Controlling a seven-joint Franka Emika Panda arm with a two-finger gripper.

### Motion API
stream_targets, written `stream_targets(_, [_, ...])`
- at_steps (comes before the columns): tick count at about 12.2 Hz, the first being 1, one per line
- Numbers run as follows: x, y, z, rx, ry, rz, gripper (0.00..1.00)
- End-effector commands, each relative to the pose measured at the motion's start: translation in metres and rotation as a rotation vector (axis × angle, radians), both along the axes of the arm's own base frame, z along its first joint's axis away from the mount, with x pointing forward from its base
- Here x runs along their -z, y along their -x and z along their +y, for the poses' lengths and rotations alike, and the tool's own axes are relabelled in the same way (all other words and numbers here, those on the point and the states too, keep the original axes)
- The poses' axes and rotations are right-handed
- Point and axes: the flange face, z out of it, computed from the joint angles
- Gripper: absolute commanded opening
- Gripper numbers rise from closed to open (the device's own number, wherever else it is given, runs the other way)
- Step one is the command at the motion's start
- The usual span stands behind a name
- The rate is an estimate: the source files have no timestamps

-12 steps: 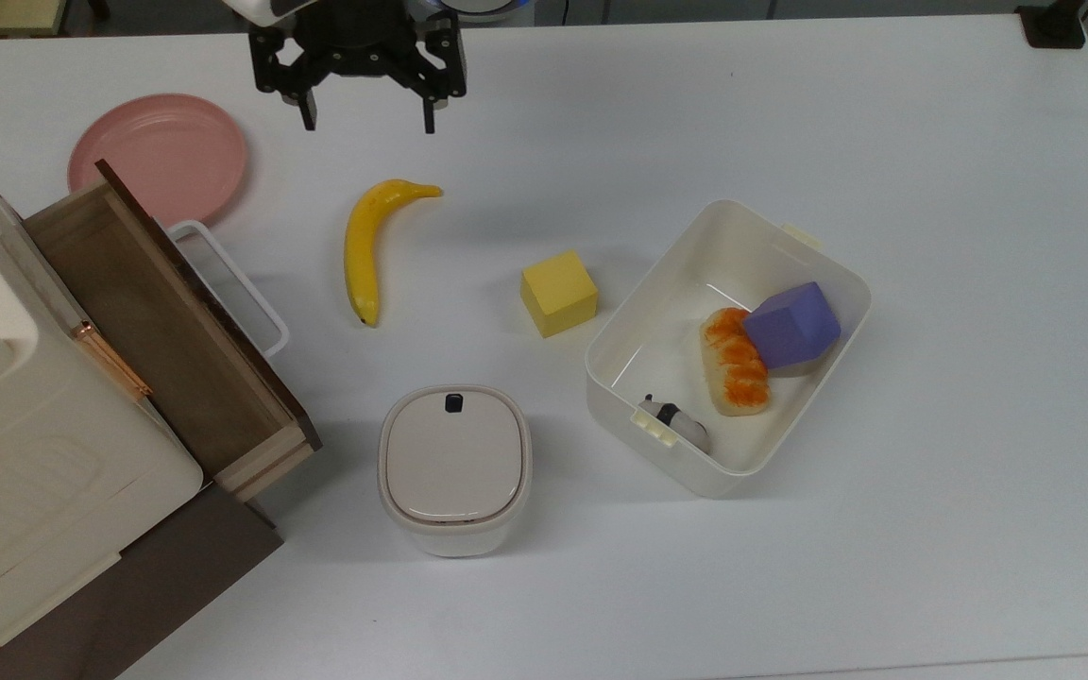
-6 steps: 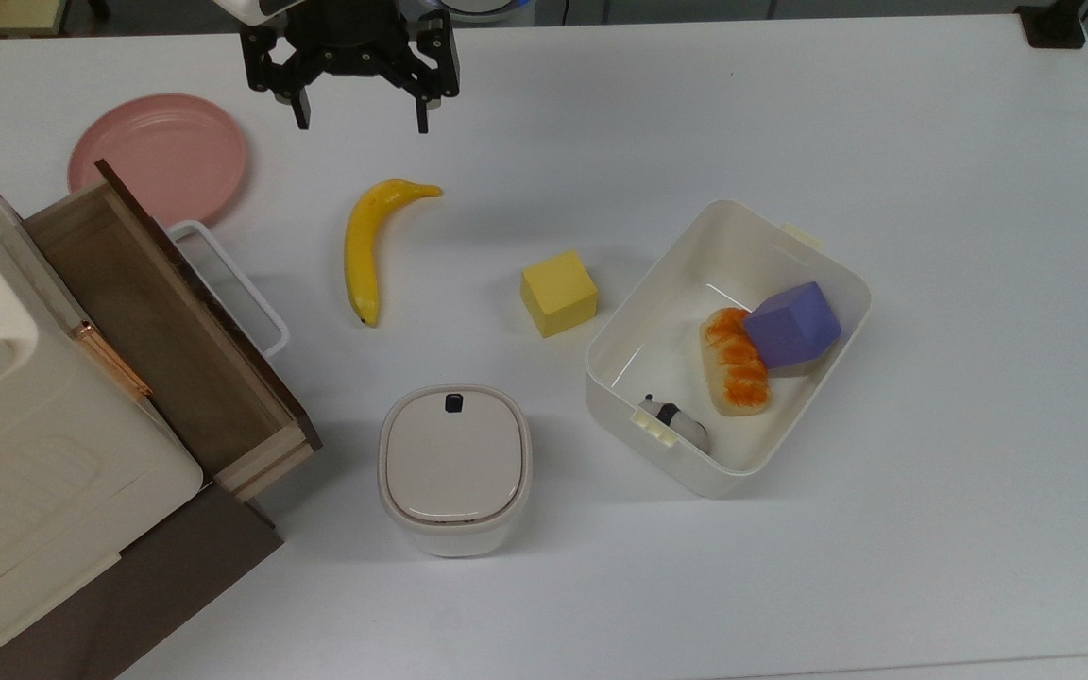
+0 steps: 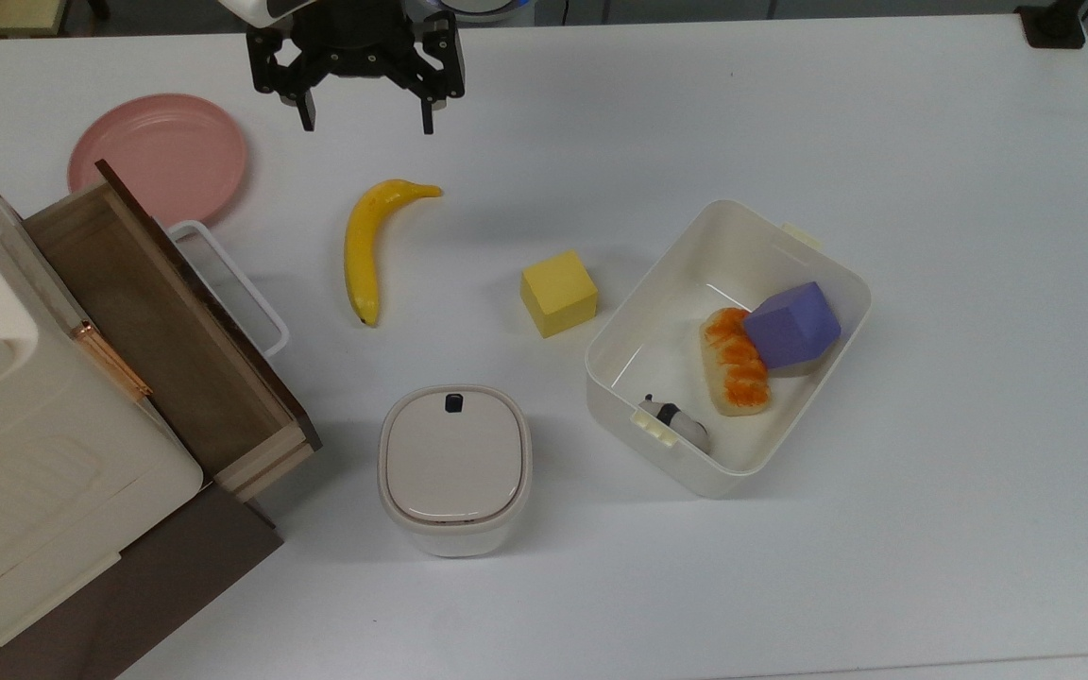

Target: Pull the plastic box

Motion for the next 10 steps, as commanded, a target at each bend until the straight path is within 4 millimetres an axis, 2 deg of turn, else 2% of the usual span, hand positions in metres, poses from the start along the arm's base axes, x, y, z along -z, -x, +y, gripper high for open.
stream_targets(1, [0.0000,0.0016,0.0011,-0.001,-0.015,-0.013,1.00])
stream_targets(10, [0.0045,0.0018,0.0102,-0.011,-0.015,-0.003,1.00])
